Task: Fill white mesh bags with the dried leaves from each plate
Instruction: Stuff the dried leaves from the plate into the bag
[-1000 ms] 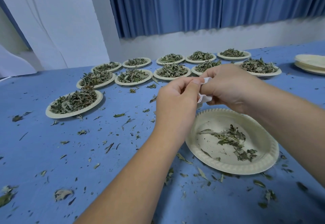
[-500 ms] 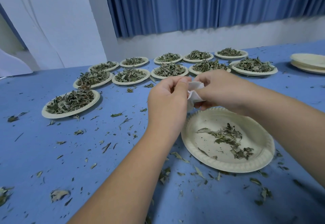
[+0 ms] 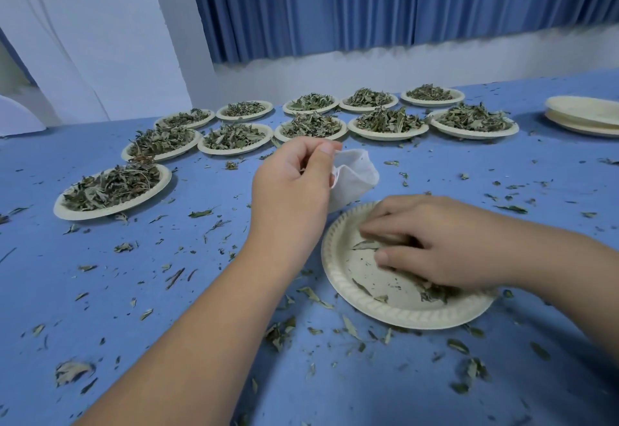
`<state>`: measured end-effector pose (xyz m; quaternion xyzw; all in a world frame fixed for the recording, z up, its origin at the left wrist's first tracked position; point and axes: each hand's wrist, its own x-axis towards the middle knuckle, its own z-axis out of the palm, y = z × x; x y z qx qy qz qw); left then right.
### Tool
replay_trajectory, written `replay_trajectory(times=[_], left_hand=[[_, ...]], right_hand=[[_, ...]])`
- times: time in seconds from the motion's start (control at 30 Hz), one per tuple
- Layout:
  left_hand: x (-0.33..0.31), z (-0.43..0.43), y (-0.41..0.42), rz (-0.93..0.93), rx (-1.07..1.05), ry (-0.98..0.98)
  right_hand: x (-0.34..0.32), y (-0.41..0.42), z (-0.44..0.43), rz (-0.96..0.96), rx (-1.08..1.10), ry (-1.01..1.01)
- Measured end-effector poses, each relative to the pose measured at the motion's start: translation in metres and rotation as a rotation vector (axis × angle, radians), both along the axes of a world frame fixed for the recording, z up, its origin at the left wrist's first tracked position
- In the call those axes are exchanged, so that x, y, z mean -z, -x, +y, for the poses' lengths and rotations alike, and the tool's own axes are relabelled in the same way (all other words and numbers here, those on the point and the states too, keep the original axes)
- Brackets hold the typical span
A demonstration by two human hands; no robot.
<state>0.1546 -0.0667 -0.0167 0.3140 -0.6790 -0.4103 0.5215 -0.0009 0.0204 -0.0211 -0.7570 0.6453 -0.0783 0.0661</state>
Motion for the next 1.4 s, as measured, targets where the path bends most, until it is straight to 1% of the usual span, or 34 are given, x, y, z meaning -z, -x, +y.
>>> replay_trajectory(times=[0.13, 0.3, 0.4, 0.53, 0.63, 0.77, 0.87, 1.0, 1.07, 1.2, 1.4], left_hand=[[0.000, -0.001, -0.001, 0.003, 0.007, 0.004], [0.000, -0.002, -0.002, 0.034, 0.010, -0.018], [0.000, -0.002, -0.003, 0.036, 0.014, -0.012], [0.000, 0.000, -0.003, 0.038, 0.032, -0.009], [0.000, 0.001, -0.002, 0.050, 0.037, -0.026], [0.000, 0.001, -0.002, 0.048, 0.039, -0.032], [0.000, 0.000, -0.003, 0.047, 0.030, -0.032], [0.000, 0.001, -0.003, 0.053, 0.031, -0.037], [0.000, 0.001, -0.003, 0.045, 0.035, -0.030], [0.000, 0.001, -0.003, 0.045, 0.043, -0.026], [-0.001, 0.001, -0.003, 0.050, 0.040, -0.033]], right_hand=[[0.005, -0.008, 0.000, -0.001, -0.082, 0.002], [-0.001, -0.006, 0.014, -0.097, -0.090, -0.055], [-0.001, -0.012, 0.015, -0.134, -0.059, -0.003], [0.006, -0.025, 0.009, -0.130, -0.027, 0.082], [0.011, -0.027, 0.006, -0.114, -0.015, 0.097], [0.011, -0.025, 0.006, -0.128, 0.018, 0.073], [0.005, -0.017, 0.010, -0.145, 0.039, 0.010], [-0.005, -0.006, 0.016, -0.213, 0.036, -0.019], [-0.007, -0.008, 0.016, -0.210, 0.017, -0.028], [-0.002, -0.017, 0.015, -0.121, -0.026, -0.037], [-0.004, -0.007, 0.014, -0.111, 0.047, -0.028]])
